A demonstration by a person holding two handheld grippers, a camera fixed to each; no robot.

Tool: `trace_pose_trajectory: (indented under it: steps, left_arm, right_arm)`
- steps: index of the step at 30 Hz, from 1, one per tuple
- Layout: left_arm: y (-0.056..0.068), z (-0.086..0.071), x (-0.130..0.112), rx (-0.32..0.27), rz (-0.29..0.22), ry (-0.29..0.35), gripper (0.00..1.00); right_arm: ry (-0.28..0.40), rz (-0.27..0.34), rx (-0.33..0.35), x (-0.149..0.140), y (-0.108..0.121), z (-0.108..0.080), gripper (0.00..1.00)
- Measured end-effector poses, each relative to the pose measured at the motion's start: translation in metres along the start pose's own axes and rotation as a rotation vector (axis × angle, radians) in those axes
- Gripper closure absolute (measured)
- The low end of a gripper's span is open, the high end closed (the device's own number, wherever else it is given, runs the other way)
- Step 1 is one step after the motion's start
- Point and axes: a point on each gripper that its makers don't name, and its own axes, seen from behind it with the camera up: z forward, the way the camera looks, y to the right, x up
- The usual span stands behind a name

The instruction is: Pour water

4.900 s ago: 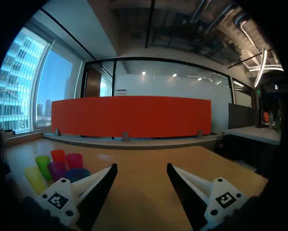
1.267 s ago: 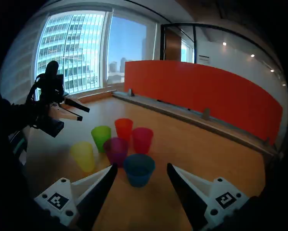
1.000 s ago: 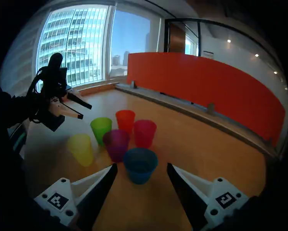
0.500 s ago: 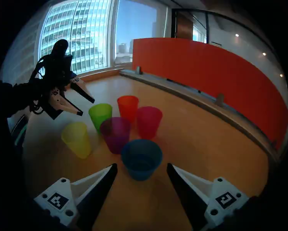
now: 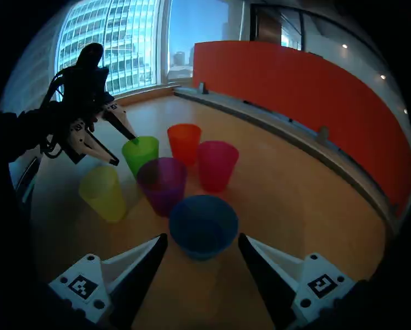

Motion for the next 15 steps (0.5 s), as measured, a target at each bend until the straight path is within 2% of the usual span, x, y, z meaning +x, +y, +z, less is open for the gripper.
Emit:
trace_pose_trajectory:
  steps: [15]
  left_arm:
    - [0.007,0.020,0.009,-0.045,0.012,-0.010,0.07]
  right_arm:
    - [-0.030,-0.013,0.019,-0.001,0.000,0.021,0.00]
